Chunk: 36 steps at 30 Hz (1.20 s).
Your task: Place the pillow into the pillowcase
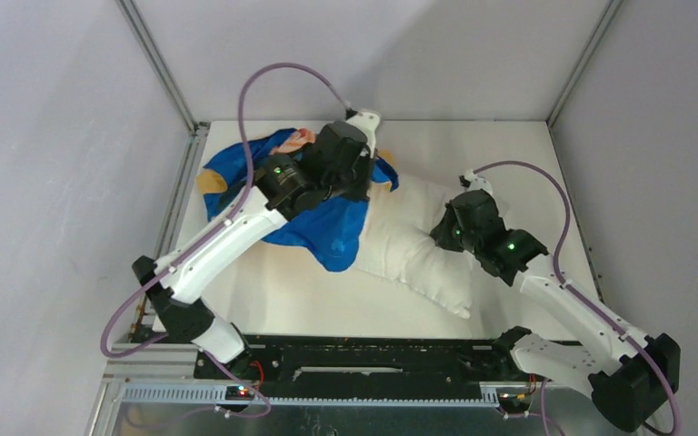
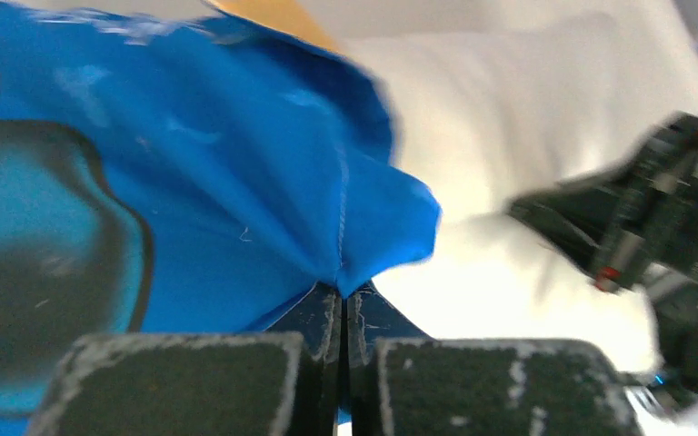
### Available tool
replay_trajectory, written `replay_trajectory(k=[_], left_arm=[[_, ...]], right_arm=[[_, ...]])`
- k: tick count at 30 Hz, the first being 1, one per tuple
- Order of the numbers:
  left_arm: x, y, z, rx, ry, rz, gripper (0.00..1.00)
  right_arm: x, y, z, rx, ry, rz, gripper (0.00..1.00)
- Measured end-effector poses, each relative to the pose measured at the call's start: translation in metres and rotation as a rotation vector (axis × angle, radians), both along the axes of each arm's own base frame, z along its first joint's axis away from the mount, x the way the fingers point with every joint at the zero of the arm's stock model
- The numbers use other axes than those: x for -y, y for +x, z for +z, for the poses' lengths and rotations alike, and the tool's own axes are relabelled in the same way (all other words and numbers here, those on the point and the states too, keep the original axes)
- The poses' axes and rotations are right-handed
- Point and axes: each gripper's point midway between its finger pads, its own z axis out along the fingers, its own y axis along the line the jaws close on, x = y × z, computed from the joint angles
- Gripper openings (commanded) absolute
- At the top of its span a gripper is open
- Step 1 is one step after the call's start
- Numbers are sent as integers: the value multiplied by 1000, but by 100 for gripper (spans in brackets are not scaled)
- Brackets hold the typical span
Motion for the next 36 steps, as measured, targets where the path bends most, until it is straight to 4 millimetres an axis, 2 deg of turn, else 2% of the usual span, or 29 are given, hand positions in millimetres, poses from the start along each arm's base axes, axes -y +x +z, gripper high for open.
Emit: replay_trajectory(k=[3,6,9,12,14,16,17,19,20,27,33,36], left_arm=[[32,-17,-15,-94,-60,-108,0],[61,-35,-28,-195,-145,-204,0],[71,-41,-36,-247,-205,-236,0],[59,-33,-59,-294,-225,-200,0],[41,-21,-91,-334,-212,-140,0],[28,-12,-119,-381,-199,-95,0],[22,-7,-133,-408,-192,-72,0],[14,-2,-155,-451,-188,-40,0],[13,-1,-159,-462,-193,-37,0],[20,3,-147,-446,-244,-71,0],[25,7,-132,-428,-269,-92,0],[25,6,-131,-431,-273,-98,0]], right_arm=[[-22,3,12,18,38,46,0],[-31,6,11,11,44,58,0],[-30,9,2,-10,21,47,0],[-33,10,4,7,12,46,1],[-38,7,9,32,11,65,19],[-44,3,14,56,12,90,49],[-47,0,17,72,7,106,60],[-51,-7,25,113,-16,142,72],[-52,-11,29,136,-28,159,75],[-73,-41,53,288,-133,331,93],[-100,-55,38,302,-213,456,97],[-114,-53,32,295,-231,476,98]])
